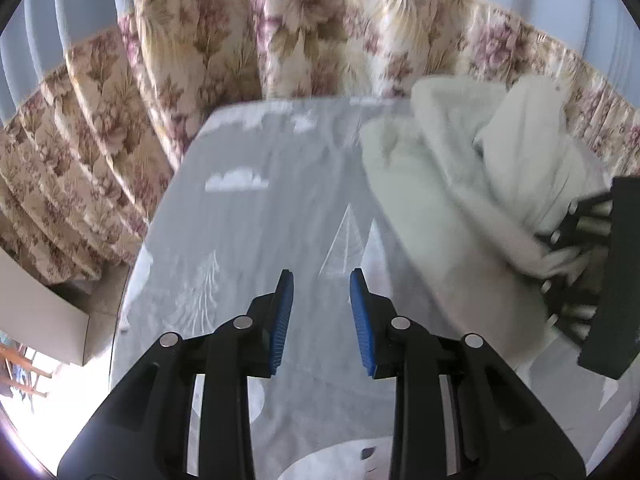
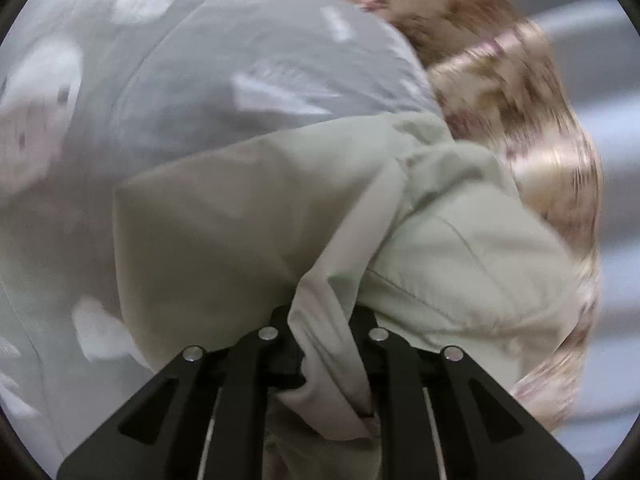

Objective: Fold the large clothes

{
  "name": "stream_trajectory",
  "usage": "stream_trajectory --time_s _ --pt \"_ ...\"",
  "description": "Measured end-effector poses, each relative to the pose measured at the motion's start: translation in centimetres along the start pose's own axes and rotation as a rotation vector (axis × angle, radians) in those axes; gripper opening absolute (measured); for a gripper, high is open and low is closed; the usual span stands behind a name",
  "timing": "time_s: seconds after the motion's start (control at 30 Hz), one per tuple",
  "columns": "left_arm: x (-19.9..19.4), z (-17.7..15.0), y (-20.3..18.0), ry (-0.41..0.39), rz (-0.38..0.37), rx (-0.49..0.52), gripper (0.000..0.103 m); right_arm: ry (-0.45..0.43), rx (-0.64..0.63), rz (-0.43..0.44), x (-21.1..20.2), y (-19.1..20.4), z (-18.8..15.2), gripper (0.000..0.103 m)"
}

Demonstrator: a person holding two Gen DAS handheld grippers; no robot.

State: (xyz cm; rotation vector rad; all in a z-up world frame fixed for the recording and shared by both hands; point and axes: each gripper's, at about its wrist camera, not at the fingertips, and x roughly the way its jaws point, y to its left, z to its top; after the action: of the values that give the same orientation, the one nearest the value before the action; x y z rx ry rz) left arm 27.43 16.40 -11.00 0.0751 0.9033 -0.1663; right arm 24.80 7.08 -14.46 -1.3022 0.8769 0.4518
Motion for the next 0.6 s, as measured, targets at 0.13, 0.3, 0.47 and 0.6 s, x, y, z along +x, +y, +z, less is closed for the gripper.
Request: stream_trajectory --time_s 0.13,0.3,0.47,0.6 --pt "-0.4 -0.6 0.4 -0.019 -0.033 -0.03 0.031 0.016 -0.077 -0.056 -1.3 1.5 -0.6 0.023" --pt "-1.6 0.3 -0.3 -0.068 -0.051 -0.025 0.069 -0.167 0.199 0.146 -7.2 -2.6 -4.0 0.068" --pt "-2.2 1.7 -2.8 -0.083 -0.067 0.022 0.072 -0.298 0.421 0.212 -11.9 -7.3 -9.8 0.068" --pt "-2.9 2.4 -5.6 -0.103 -0.096 0.073 0.077 -0.369 0.608 0.185 -13.1 -11.8 -15.7 0.069"
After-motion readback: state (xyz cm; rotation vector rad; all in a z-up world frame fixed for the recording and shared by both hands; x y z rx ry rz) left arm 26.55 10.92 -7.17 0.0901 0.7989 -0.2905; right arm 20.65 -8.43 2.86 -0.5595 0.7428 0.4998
